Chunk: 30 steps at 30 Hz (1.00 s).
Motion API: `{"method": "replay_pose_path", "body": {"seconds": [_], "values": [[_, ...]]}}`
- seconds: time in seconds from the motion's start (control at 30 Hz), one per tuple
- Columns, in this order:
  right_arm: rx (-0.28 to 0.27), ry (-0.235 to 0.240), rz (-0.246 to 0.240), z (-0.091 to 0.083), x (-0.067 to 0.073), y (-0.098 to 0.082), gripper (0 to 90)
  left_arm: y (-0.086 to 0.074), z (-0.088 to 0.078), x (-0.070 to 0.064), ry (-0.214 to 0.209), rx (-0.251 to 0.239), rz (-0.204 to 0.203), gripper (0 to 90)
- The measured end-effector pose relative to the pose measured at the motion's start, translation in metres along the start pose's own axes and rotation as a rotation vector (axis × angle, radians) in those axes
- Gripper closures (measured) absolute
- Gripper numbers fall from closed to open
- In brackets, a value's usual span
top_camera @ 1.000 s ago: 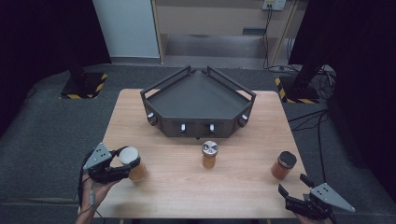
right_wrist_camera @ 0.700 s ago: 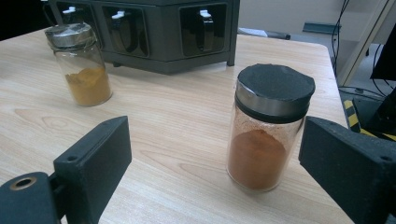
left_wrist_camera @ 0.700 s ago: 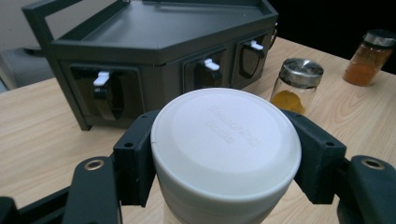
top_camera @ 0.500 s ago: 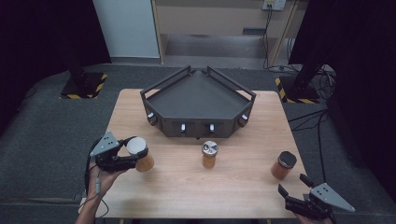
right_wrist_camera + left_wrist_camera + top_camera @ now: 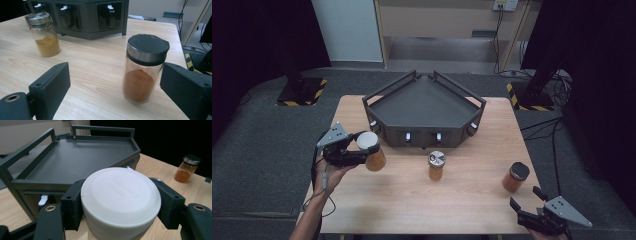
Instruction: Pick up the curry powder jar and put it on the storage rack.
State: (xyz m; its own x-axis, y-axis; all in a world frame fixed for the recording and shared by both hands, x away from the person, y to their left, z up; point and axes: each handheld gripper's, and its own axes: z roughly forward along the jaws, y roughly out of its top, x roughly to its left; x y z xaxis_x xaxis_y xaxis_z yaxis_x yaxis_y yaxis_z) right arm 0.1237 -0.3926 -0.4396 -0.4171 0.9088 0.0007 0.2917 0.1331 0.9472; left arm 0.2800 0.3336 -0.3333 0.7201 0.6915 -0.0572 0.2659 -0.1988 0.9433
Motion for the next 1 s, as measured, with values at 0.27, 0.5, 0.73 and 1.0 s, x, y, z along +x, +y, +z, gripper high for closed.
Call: {"method": "replay_pose_path", "body": {"seconds": [0.27, 0.5, 0.73, 1.0], "values": [[0.000, 0.002, 0.002, 0.000, 0.000, 0.000, 9.4, 0.024, 0.012, 0.004, 0.003, 0.006, 0.026, 32.7], [0.000, 0.003, 0.002, 0.000, -0.001, 0.000, 9.4, 0.045, 0.022, 0.009, 0.009, -0.010, 0.025, 32.8], [-0.001, 0.005, 0.003, 0.000, -0.001, 0.000, 9.4, 0.069, 0.034, 0.014, 0.033, -0.009, 0.032, 32.8], [-0.001, 0.007, 0.007, 0.000, -0.001, -0.001, 9.4, 0.092, 0.047, 0.018, 0.060, -0.008, 0.033, 32.8]]}}
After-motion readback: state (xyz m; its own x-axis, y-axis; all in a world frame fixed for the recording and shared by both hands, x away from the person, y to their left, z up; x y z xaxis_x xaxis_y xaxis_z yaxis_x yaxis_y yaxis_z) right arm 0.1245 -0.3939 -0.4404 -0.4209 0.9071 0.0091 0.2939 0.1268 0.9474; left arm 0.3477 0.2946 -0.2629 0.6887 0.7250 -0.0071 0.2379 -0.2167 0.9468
